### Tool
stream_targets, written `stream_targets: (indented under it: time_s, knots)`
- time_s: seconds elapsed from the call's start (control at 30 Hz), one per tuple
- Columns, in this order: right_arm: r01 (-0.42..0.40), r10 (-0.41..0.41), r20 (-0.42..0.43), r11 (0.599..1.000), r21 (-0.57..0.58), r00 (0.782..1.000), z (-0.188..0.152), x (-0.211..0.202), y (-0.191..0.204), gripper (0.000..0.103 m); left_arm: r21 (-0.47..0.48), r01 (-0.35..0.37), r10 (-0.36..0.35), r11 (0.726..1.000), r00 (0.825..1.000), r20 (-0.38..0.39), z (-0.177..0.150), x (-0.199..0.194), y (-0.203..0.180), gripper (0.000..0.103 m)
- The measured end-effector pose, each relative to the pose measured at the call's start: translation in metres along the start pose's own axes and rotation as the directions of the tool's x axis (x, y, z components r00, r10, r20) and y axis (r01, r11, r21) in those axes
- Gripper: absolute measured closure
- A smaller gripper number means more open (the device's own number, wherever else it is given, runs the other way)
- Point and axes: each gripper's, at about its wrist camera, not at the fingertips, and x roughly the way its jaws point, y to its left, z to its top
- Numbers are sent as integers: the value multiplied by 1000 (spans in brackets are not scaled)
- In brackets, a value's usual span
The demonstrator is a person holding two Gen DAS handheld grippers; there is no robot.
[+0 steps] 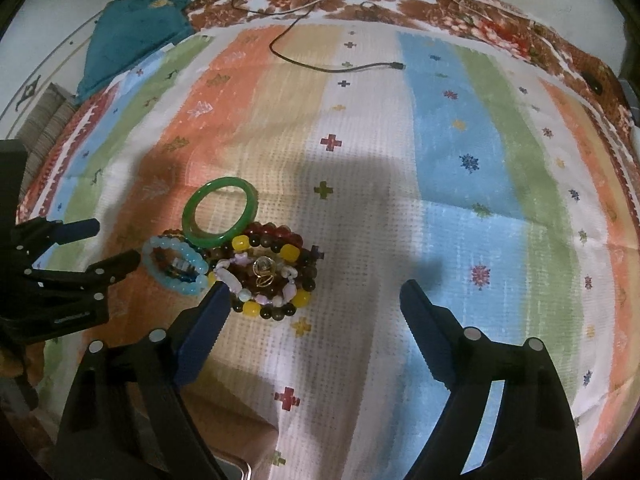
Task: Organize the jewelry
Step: 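Lower both open tools over the bracelet pile, then grasp the light blue bead bracelet with the left tool while the right tool grasps the yellow-and-black bead bracelet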
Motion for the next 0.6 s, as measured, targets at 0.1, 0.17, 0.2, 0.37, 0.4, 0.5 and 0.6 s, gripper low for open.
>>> stream_targets:
  time_s: [0.1, 0.17, 0.2, 0.37, 0.4, 0.5, 0.6]
  knots:
    - [-4, 4, -10, 1000, 1, 1000, 3, 6, -1, 20, 1, 12, -12, 1000, 1000, -17, 2, 7, -1, 33]
    - [-5, 5, -17, 1000, 0, 1000, 5, 10, -1, 22, 3, 16, -16, 1000, 1000, -23, 2, 10, -2, 37]
    - [-6, 6, -20, 1000, -2, 1000, 6, 13, -1, 22, 5, 18, -17, 1000, 1000, -26, 2, 12, -3, 38]
    - [-13, 13, -39, 1000, 3, 999, 10, 24, -1, 29, 0, 12, -12, 1000, 999, -36, 6, 20, -1, 56]
    - [-14, 14, -41, 1000, 4, 999, 11, 26, -1, 30, -1, 14, -14, 1000, 999, -40, 6, 21, -1, 56]
    - [-18, 18, -45, 1000, 1, 999, 14, 29, 1, 34, 8, 18, -17, 1000, 999, -41, 7, 24, -2, 57]
    - [-22, 21, -48, 1000, -7, 999, 15, 32, 3, 37, 21, 23, -22, 1000, 999, -37, 9, 25, -5, 61]
